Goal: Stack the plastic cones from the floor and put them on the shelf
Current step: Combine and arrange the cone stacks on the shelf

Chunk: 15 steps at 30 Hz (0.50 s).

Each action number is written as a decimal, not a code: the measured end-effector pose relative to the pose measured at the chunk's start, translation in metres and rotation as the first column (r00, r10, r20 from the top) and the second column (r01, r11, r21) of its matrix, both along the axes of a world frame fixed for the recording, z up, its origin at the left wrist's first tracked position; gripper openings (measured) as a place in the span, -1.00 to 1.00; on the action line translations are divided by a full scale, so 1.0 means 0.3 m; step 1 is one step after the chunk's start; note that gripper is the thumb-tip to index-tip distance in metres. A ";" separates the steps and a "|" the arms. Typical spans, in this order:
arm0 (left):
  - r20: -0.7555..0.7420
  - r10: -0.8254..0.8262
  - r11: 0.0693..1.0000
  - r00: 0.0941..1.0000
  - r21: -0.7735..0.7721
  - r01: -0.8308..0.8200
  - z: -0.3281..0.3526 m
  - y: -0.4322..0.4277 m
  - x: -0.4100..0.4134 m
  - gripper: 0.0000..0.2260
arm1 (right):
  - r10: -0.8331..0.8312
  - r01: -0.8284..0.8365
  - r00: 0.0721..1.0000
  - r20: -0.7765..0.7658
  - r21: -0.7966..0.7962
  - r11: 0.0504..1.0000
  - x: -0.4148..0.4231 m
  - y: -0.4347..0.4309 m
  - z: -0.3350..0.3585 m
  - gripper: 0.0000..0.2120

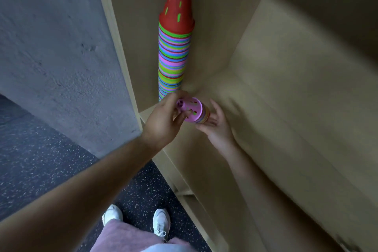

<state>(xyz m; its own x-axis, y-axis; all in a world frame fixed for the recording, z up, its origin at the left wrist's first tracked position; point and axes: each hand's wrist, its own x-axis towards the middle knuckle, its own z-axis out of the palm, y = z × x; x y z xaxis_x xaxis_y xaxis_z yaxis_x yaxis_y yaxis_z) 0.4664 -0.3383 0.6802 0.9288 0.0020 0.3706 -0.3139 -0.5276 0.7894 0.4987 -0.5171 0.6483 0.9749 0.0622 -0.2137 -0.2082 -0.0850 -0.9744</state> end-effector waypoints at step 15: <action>0.509 -0.064 0.990 0.858 0.141 -0.010 0.942 0.073 0.119 -0.69 | -0.029 -0.022 0.852 0.522 0.091 0.996 0.068 0.174 0.853 -0.43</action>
